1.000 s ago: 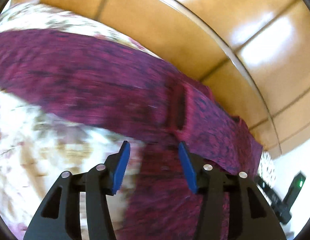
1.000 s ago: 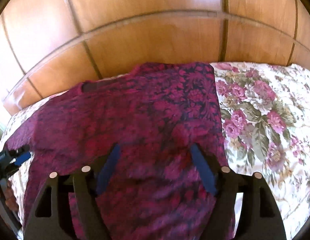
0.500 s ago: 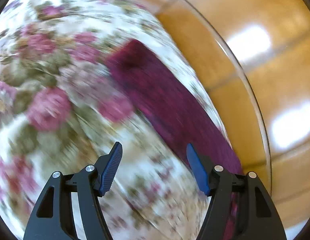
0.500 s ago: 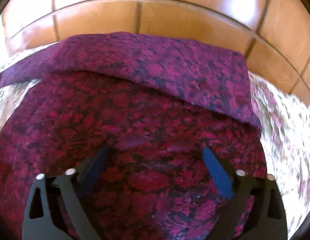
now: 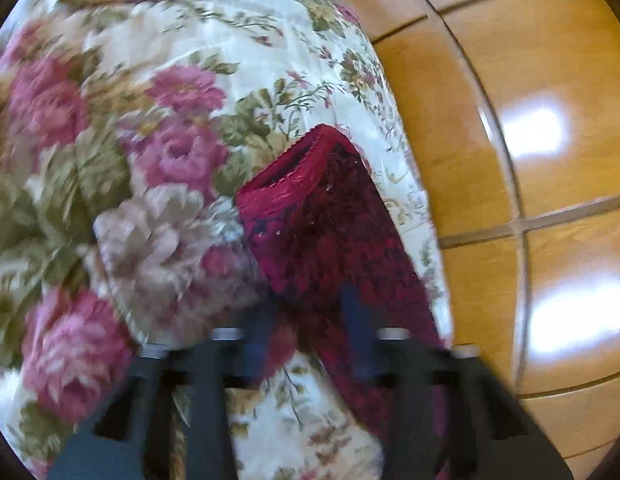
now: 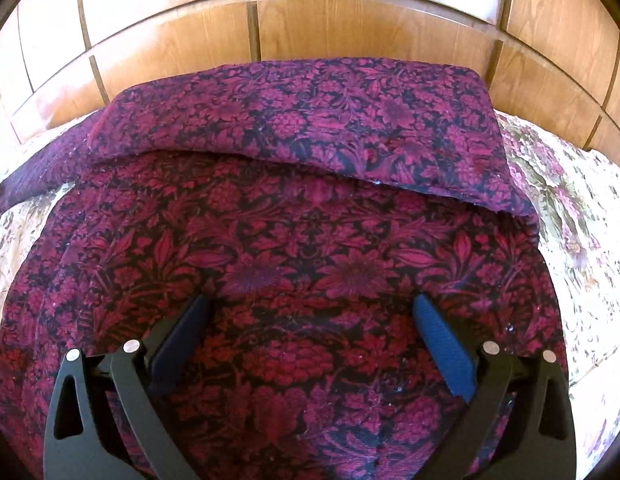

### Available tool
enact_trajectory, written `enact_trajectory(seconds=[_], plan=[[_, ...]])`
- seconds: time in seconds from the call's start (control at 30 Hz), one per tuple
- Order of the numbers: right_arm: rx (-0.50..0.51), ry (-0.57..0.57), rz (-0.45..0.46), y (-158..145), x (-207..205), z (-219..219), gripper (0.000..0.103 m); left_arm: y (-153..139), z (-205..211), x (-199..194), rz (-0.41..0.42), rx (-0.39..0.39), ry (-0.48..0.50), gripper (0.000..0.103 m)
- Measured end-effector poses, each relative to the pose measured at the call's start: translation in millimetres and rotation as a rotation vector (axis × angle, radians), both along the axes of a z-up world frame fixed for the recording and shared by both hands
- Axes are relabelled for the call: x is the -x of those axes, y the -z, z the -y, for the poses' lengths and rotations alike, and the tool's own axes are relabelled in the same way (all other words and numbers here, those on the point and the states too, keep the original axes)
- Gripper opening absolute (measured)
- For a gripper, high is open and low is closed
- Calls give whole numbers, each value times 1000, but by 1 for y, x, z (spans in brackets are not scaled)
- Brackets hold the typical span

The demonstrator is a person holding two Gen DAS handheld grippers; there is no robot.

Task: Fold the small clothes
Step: 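Fold the sleeve across the sweater body with the left tool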

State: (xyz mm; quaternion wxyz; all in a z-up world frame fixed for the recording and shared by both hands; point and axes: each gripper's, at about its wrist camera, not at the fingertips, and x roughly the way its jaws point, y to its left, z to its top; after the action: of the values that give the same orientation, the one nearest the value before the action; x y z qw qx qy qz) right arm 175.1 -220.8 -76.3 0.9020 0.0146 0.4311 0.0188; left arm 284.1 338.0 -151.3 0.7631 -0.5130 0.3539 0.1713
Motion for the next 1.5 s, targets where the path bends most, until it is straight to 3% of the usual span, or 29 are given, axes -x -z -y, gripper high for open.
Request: enact_trajectory(seconds=[0.07, 0.2, 0.3, 0.43, 0.53, 0.7, 0.8, 0.83, 0.97, 1.03, 1.07, 1.2, 1.33, 1.43, 1.5], plan=[[-2, 0, 2, 0, 1, 0, 101, -5, 4, -5, -16, -43, 8, 11], [-7, -1, 5, 1, 0, 2, 101, -47, 39, -1, 95, -158, 91, 10], [-7, -1, 5, 0, 0, 3, 101, -90, 97, 5, 235, -247, 262, 10], [-12, 0, 6, -1, 0, 2, 101, -118, 186, 6, 326, -345, 472, 10], [-19, -1, 8, -1, 1, 3, 101, -114, 261, 6, 338, -369, 640, 10], [-33, -3, 12, -2, 1, 4, 101, -79, 355, -9, 262, -361, 826, 10], [-42, -3, 14, -2, 2, 5, 101, -59, 390, -17, 185, -402, 883, 23], [-44, -3, 14, -3, 2, 6, 101, -56, 395, -17, 176, -409, 891, 34], [-53, -4, 15, -3, 2, 8, 101, -59, 401, -4, 184, -461, 902, 40], [-61, -5, 15, -3, 2, 9, 101, -61, 393, 7, 193, -456, 904, 64], [-71, -7, 15, -4, 2, 10, 101, -59, 388, 12, 207, -443, 898, 69], [-113, -21, 3, -17, 0, 17, 100, -60, 376, 46, 223, -450, 889, 70], [-333, -78, -3, -42, -13, 13, 95, -41, 366, 76, 203, -438, 885, 70], [-445, -129, -25, -51, -35, -5, 88, -29, 366, 87, 190, -418, 877, 70], [-497, -160, -68, -50, -59, -26, 81, -27, 368, 90, 190, -445, 876, 70]])
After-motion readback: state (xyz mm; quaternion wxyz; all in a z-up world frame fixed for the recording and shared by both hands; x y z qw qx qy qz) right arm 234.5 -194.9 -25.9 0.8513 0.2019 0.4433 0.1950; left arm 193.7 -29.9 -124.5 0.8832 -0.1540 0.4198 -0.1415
